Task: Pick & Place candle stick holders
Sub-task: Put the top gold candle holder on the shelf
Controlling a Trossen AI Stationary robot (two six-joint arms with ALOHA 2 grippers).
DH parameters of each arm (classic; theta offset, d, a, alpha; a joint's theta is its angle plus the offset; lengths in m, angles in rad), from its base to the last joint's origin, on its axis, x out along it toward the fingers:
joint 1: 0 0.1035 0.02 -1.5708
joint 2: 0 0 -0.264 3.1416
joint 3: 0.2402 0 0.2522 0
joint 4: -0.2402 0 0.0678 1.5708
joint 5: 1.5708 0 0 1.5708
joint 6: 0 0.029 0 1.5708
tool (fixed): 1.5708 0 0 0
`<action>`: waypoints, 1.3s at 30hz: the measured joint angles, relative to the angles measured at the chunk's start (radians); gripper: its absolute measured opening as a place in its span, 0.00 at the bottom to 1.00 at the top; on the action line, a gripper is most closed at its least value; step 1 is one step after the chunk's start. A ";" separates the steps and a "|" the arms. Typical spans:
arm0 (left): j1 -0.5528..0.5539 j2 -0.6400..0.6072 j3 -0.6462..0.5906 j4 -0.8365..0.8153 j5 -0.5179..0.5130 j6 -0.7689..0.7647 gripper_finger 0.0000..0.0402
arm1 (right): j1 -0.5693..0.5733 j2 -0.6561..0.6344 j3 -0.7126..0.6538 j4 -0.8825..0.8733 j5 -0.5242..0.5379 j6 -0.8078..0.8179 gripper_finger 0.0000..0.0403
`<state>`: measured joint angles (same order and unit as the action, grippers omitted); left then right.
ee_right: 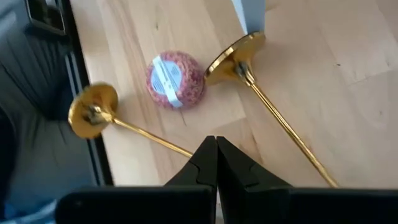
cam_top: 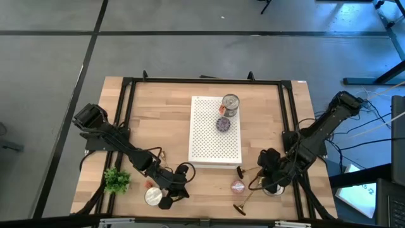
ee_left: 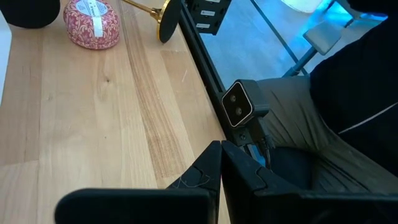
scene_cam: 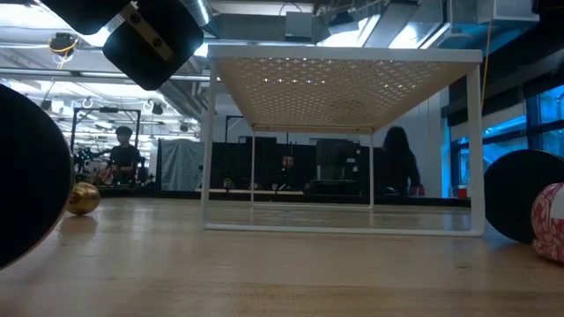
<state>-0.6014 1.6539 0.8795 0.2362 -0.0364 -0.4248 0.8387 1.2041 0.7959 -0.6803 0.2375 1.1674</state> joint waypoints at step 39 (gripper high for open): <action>0.000 0.000 0.000 0.000 -0.022 0.000 0.01 | -0.055 0.000 0.000 -0.083 0.053 0.242 0.00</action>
<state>-0.6014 1.6535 0.8791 0.2359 -0.0589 -0.4244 0.7832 1.2041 0.7956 -0.7629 0.2905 1.4091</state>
